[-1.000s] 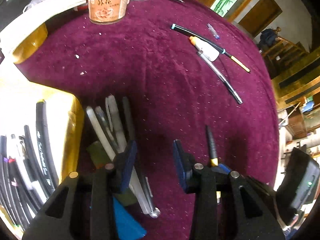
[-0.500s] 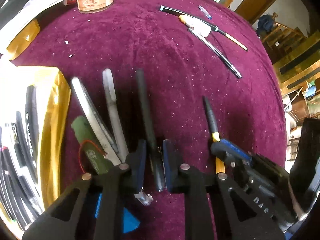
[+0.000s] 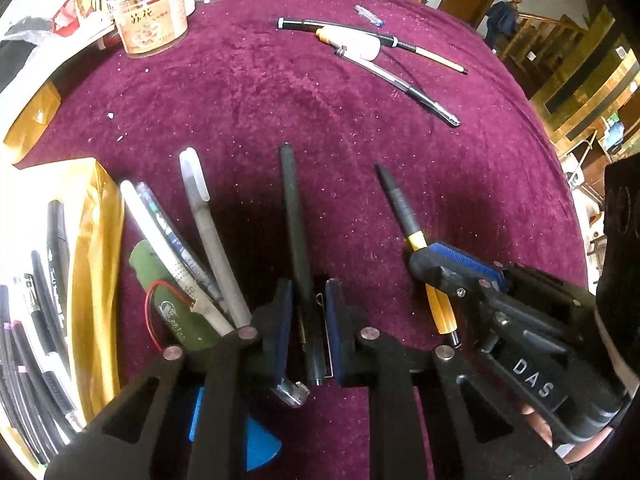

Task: Organize rigid objects
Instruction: 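Grasp a yellow-barrel pen with the right tool while the left tool grasps a black pen, then carry the yellow pen and black pen into the tray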

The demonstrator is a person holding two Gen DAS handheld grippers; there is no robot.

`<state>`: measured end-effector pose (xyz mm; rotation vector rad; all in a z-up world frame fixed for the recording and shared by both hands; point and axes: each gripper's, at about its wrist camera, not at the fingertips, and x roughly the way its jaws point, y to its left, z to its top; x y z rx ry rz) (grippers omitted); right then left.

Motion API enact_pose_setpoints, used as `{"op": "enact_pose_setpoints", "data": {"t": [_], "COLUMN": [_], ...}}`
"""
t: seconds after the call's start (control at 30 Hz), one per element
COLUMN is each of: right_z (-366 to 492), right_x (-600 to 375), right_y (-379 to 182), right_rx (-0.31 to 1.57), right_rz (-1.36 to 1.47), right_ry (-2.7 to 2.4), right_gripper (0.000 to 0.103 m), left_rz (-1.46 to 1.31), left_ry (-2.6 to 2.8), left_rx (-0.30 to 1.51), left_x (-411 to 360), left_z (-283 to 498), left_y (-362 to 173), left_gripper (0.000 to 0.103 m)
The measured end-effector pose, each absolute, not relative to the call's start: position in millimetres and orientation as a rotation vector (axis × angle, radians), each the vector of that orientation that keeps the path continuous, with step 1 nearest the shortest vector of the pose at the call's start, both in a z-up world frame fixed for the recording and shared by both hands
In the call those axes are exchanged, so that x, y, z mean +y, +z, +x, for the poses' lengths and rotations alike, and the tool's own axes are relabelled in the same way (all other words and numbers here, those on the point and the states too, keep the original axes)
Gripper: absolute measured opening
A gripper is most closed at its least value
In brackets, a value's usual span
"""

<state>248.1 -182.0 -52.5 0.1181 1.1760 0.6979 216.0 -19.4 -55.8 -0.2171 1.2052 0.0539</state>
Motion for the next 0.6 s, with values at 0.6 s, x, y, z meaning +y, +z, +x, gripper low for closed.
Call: {"op": "enact_pose_setpoints", "data": {"t": [0.6], "right_z": [231.0], "right_x": [-182.7], "right_y": [-28.3], "right_rx": [1.032], "right_rz": [0.102], "right_ry": [0.736], "right_gripper": [0.007], "left_rz": [-0.316], "left_ry": [-0.018], "left_rx": [0.994], "left_x": [-20.8], "left_z": [89.0], "left_y": [13.3], "left_gripper": [0.012]}}
